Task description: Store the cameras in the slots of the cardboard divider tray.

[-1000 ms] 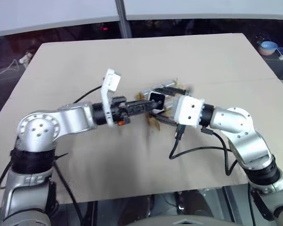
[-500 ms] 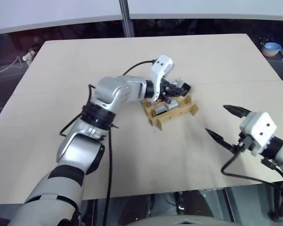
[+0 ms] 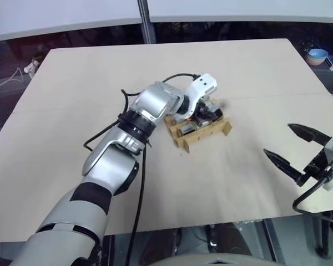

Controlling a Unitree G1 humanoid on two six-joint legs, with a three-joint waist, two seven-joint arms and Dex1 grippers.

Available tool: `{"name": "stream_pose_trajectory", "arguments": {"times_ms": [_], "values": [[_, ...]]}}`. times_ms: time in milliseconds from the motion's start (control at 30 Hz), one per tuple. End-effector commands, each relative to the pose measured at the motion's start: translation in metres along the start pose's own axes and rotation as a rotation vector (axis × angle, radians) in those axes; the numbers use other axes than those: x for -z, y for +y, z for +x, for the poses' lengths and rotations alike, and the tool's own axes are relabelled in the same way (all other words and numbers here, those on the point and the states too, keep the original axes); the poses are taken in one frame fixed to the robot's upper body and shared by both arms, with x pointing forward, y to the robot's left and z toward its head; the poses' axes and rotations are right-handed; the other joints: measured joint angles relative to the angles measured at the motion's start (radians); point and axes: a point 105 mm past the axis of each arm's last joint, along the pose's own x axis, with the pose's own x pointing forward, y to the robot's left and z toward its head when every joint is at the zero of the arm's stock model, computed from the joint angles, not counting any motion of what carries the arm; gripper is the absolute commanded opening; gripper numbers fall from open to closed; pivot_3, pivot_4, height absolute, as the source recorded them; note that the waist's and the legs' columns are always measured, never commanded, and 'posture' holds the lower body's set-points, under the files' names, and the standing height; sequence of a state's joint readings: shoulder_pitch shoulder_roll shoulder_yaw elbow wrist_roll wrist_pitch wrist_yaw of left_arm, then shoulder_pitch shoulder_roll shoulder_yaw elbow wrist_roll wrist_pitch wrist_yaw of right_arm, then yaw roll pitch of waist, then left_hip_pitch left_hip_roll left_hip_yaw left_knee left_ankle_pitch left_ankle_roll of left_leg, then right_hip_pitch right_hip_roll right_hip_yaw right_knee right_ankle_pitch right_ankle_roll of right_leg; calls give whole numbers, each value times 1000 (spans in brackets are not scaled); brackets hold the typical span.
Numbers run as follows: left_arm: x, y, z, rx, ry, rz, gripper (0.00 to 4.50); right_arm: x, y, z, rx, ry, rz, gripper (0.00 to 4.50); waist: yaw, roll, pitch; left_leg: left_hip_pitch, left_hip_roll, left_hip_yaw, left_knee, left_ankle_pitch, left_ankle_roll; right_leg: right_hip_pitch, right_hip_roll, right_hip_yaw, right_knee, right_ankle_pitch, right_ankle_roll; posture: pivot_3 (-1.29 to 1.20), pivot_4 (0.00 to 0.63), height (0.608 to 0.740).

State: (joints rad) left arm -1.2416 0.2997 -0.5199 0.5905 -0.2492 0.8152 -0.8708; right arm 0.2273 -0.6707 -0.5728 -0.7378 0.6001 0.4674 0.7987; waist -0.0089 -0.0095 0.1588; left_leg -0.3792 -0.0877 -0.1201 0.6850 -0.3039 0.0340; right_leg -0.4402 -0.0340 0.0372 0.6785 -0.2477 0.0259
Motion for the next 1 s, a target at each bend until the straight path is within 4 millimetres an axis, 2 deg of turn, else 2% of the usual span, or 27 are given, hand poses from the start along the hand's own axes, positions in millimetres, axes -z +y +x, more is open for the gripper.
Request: {"name": "stream_pose_trajectory", "arguments": {"times_ms": [33,400,467,567,600,667,733,800,900,1000], "values": [[-13,5,-4,-25,0,62,733,-10,-8,-5,-7,-27,-31,4471,1,0,0,0,0,0,0,0,0,0,0,0,0,0,0,0,150,740],[-7,8,3,-20,83,121,733,-15,-20,3,-144,-24,-36,4471,-2,-1,0,0,0,1,0,0,0,0,0,0,0,0,0,0,150,740],[-7,9,3,-23,88,139,1774,-16,-22,5,-149,-27,-46,4500,-2,-1,0,0,0,1,1,0,0,0,0,0,1,0,0,0,150,740],[-18,4,0,-17,50,121,2842,-15,-21,6,-157,-24,-48,4500,0,-1,0,0,0,1,1,0,0,0,0,0,1,0,0,0,150,740],[-23,3,-3,-13,32,111,3373,-14,-21,6,-157,-22,-50,4500,0,-1,0,-1,0,1,1,0,0,0,0,0,1,0,0,0,150,740],[-37,-2,-18,7,-22,87,4136,-14,-19,7,-163,-21,-49,4500,-2,-1,1,-1,0,1,2,0,0,0,0,0,1,0,0,0,150,740],[-44,-7,-37,24,-65,53,4136,-14,-17,8,-165,-26,-46,4500,-5,-1,1,-1,0,1,2,0,0,-1,0,1,2,0,0,0,150,740],[-43,-7,-56,6,-109,41,4136,-13,-14,10,-165,-30,-37,4500,-9,-1,0,-2,1,2,1,0,0,-3,0,2,2,0,0,0,150,740],[-31,-4,-81,-50,-159,15,4136,-7,-12,13,-163,-26,-18,4500,-8,1,0,-2,2,3,0,0,0,-4,1,3,3,0,0,0,150,740],[-17,-5,-85,-93,-162,-20,4136,-3,-13,14,-146,-27,0,4500,5,1,-1,-2,1,2,2,0,0,-4,0,3,3,0,0,0,150,740]]}}
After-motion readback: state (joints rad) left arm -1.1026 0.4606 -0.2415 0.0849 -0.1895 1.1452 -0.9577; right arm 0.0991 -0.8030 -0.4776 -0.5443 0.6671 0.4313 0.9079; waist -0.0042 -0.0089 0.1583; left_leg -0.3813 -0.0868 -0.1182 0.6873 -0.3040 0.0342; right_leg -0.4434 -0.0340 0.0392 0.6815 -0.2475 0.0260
